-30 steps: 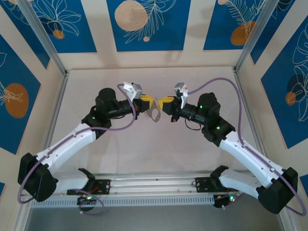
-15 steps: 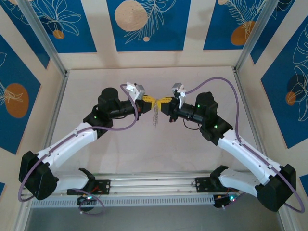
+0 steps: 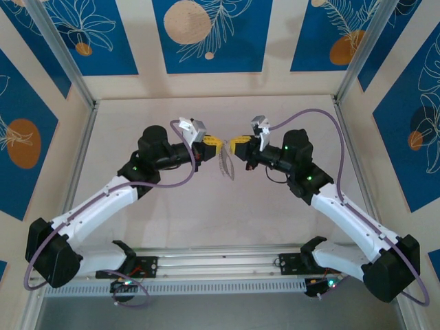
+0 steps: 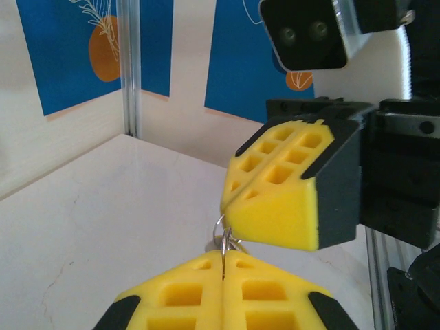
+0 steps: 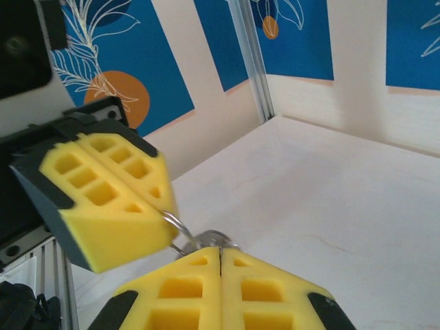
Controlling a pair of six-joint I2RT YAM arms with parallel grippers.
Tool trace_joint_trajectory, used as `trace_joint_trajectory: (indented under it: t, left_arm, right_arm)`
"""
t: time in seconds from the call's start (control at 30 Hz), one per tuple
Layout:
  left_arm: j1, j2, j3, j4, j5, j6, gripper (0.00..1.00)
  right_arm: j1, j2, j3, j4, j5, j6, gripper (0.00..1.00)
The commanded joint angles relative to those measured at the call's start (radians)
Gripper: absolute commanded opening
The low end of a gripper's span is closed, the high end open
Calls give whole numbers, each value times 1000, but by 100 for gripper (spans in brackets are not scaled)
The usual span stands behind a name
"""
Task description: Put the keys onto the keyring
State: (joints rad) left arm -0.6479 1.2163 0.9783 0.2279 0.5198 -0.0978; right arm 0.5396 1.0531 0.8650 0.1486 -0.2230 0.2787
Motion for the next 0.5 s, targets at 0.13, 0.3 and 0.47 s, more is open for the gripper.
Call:
trace_joint_trajectory:
  t: [0.13,0.3,0.47]
  left_arm:
    - [-14,-26,14,52,5,1,0]
    - [-13,-27,15,49,4,4,0]
    - [-15,-25,22,33,20,12,0]
  right_arm:
    - [-15,-27,-9,23,-52,29,0]
    - [-17,-85,-11,21,-62,29,0]
    - [-11,-132,-14,37,-101,21,0]
